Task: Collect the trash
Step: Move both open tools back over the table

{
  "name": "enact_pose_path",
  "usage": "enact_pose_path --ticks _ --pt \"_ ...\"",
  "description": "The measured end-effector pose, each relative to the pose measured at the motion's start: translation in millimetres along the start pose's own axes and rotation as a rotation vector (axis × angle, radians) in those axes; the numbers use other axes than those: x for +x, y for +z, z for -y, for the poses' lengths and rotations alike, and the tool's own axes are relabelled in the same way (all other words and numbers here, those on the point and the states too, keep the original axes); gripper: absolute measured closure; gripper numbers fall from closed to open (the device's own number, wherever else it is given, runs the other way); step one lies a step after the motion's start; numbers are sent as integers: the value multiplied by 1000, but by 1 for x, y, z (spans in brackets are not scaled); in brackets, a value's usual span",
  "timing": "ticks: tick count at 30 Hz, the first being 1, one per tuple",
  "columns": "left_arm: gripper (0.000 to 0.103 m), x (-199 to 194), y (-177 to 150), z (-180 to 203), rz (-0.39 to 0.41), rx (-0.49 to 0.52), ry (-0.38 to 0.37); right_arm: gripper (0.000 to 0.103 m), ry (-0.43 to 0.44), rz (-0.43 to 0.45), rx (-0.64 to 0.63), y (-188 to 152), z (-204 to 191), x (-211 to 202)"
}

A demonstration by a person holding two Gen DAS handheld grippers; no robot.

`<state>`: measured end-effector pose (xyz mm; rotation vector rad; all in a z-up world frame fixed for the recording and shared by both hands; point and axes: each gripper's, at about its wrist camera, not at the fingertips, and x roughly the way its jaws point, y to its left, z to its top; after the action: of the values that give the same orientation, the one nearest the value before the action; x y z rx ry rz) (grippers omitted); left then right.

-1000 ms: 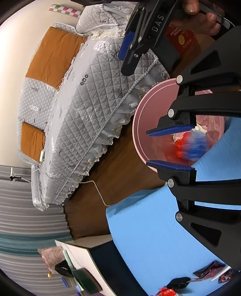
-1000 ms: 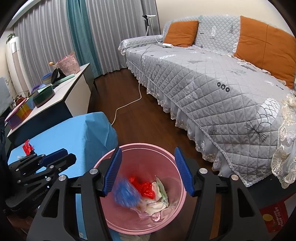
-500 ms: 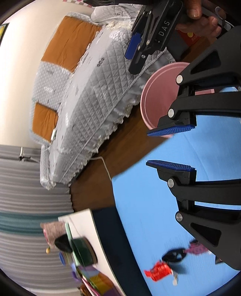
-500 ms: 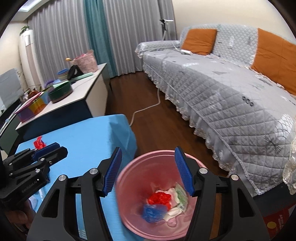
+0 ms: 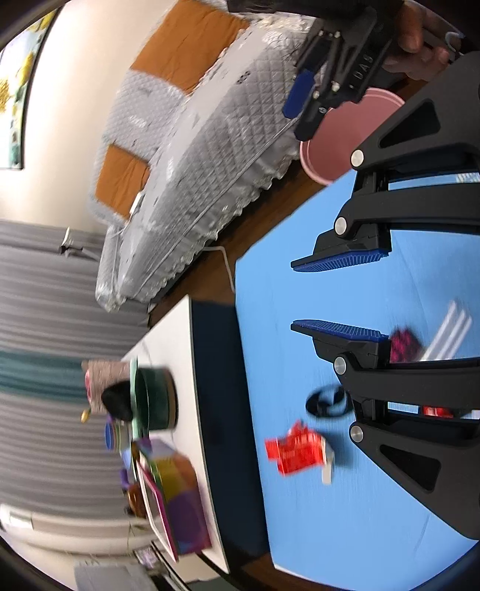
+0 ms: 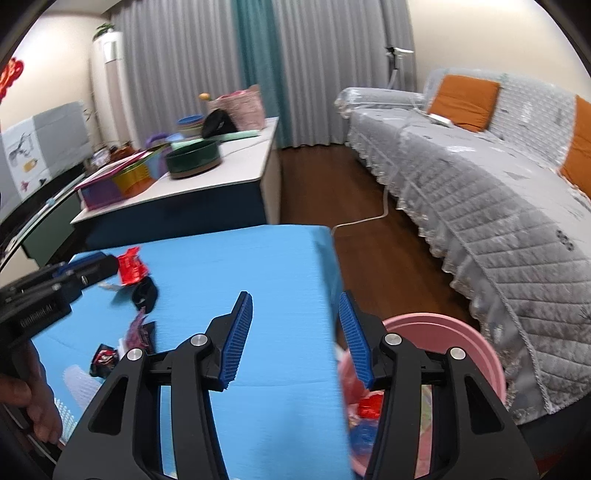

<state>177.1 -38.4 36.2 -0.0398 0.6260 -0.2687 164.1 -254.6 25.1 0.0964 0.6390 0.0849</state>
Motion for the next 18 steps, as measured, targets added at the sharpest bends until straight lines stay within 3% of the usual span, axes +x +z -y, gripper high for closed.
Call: enact_pose_path --ticks 7,18 --pt "76 -8 -4 -58 12 -66 94 60 88 -23 -60 -1 -50 22" --pt "76 -16 -8 -128 -1 -221 191 60 222 -89 -145 -14 -110 56"
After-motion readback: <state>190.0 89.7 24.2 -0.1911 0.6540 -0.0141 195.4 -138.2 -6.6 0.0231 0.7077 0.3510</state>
